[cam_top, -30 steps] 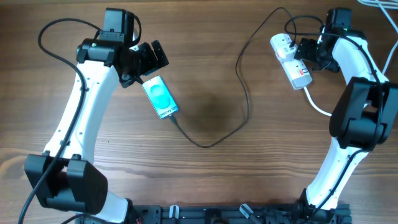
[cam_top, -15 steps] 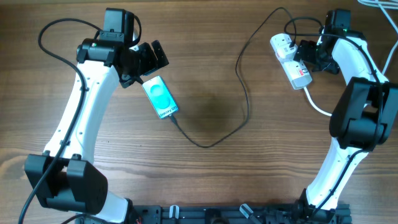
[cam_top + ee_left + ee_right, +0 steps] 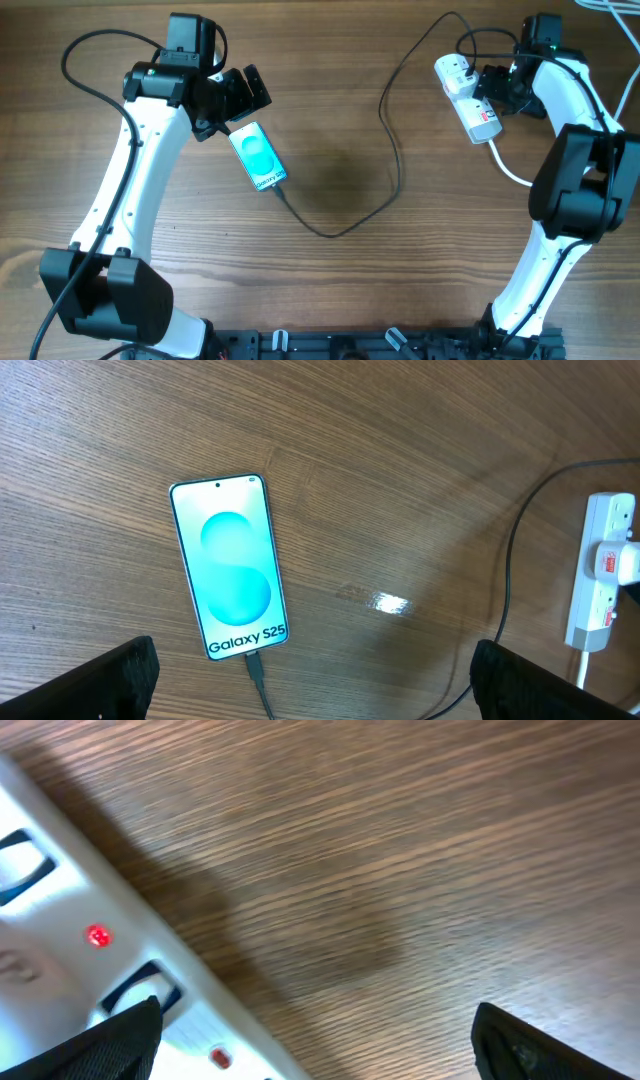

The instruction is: Plug charger to phone and switch on socket

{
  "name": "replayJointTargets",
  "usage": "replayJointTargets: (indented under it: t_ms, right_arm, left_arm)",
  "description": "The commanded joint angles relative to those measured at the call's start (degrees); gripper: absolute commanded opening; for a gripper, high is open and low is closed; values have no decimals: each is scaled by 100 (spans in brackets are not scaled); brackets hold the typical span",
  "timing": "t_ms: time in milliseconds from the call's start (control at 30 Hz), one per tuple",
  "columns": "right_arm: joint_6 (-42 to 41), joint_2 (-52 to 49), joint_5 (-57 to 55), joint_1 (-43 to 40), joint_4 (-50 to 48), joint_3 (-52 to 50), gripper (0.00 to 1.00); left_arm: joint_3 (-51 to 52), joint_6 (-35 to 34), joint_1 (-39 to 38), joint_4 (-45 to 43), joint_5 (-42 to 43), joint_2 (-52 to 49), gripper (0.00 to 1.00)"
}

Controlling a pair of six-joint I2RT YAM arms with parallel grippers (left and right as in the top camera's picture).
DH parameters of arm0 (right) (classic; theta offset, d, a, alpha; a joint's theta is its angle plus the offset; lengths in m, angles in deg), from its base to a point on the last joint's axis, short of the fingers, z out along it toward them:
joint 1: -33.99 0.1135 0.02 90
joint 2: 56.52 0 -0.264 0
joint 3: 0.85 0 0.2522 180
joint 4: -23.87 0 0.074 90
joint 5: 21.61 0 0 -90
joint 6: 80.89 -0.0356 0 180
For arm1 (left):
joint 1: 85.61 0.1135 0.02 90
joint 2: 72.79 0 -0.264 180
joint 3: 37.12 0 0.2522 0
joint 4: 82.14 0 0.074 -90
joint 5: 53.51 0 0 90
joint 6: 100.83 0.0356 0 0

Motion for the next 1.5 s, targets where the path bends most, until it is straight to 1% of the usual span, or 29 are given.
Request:
replayJointTargets:
  t_ms: [0,133,267,600,833,1067,1233,1367,1467]
  right_arm:
    - [-323,83,-389,28,-205,42,100]
    - [-155,83,476,33,-251,35,100]
    - [-162,81,691,35,-94,35,100]
    - [-153,79,686,44,33,-264,100]
    - [-26,79,688,37,-39,-264,100]
    - [-22,79,680,42,133,-264,100]
    - [-254,79,68,37,-210,-264,100]
    - [-466,79,39,39,-337,-264,99]
    - [-461,61,210,44,-339,-264,100]
  left_arm:
    - [-39,48,15,4,-55,105,100]
    - [-39,48,15,4,-55,105,100]
    - [-39,48,15,4,-55,105,100]
    - [-39,48,15,4,-55,105,100]
    - [-39,48,15,4,-55,105,100]
    - [-39,48,15,4,-55,105,100]
    - [-39,48,15,2,-55,105,100]
    - [-39,48,15,4,-55,105,100]
    - [-39,48,15,2,-55,105,100]
